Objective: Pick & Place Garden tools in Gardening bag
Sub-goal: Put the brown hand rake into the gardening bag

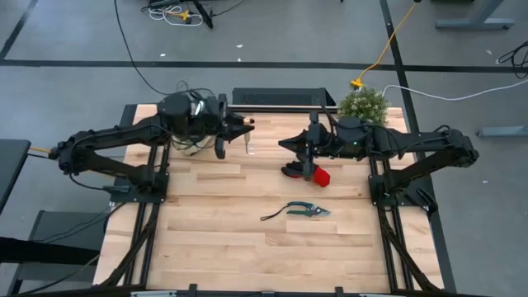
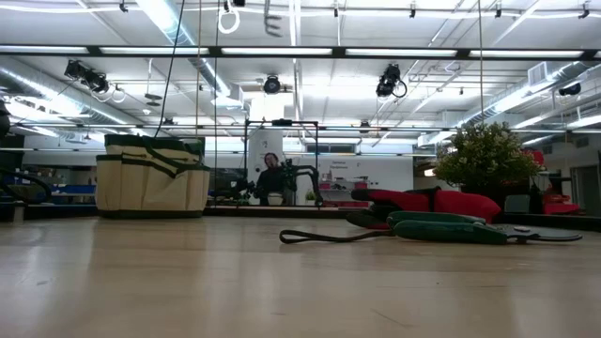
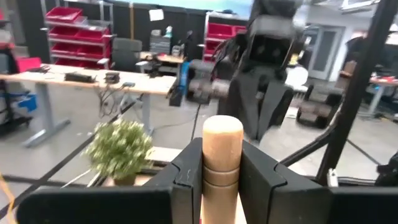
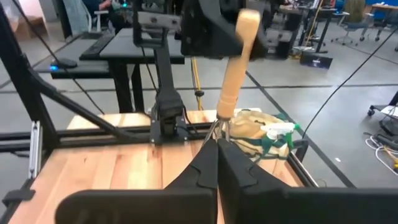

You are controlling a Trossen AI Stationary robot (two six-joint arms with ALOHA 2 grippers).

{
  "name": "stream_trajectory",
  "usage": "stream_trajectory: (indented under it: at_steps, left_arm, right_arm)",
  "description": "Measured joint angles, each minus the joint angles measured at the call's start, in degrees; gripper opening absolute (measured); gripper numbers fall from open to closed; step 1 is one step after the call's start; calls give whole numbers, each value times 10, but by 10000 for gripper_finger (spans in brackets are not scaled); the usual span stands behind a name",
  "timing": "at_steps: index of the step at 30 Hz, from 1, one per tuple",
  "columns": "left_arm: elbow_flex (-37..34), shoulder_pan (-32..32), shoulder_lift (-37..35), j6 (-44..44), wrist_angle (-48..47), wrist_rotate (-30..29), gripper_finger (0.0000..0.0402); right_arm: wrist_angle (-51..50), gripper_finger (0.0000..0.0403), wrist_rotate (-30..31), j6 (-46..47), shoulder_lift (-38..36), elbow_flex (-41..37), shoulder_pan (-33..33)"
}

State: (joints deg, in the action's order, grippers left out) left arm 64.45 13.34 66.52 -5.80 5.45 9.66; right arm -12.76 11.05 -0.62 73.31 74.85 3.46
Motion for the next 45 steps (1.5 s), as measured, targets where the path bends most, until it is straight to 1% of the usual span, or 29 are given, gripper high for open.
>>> stream_trajectory:
  at_steps: [6, 8, 11, 15, 18, 20, 22, 25, 30, 32, 35, 40, 42, 45]
  left_arm:
    - [-59, 1, -56, -11, 0, -48, 77]
    - [-71, 1, -71, -11, 2, -59, 77]
    - [-87, 4, -97, -11, -3, -74, 77]
    - [-97, 4, -123, -9, -45, -99, 77]
    - [-97, 4, -136, 2, -74, -110, 77]
    - [-97, 4, -143, 5, -91, -118, 77]
    - [-97, 4, -149, 8, -99, -126, 77]
    - [-97, 4, -155, 10, -110, -133, 77]
    - [-97, 4, -156, 11, -133, -138, 77]
    - [-97, 4, -156, 11, -135, -137, 77]
    - [-97, 4, -156, 9, -152, -136, 77]
    - [-98, 4, -156, 9, -184, -137, 77]
    - [-109, 4, -156, 8, -170, -133, 77]
    - [-146, 4, -169, -11, -144, -126, 77]
  right_arm:
    - [-31, 1, -8, -9, -30, 0, 0]
    - [-44, 1, -19, -9, -43, 0, 0]
    - [-71, 1, -19, -9, -64, 0, 0]
    - [-113, 0, -2, -14, -91, 0, 0]
    - [-134, 0, -1, -14, -108, -4, 0]
    - [-133, 0, -14, -13, -124, -23, 0]
    - [-123, 0, -29, 4, -144, -56, 0]
    - [-81, 0, -32, 29, -179, -120, 0]
    - [33, 0, -48, 13, -233, -216, 0]
    - [49, 0, -48, 15, -248, -244, 0]
    - [57, 0, -40, 18, -265, -268, 0]
    - [62, 0, -40, 17, -269, -274, 0]
    - [60, 0, -40, 17, -269, -274, 0]
    - [60, 0, -40, 17, -269, -274, 0]
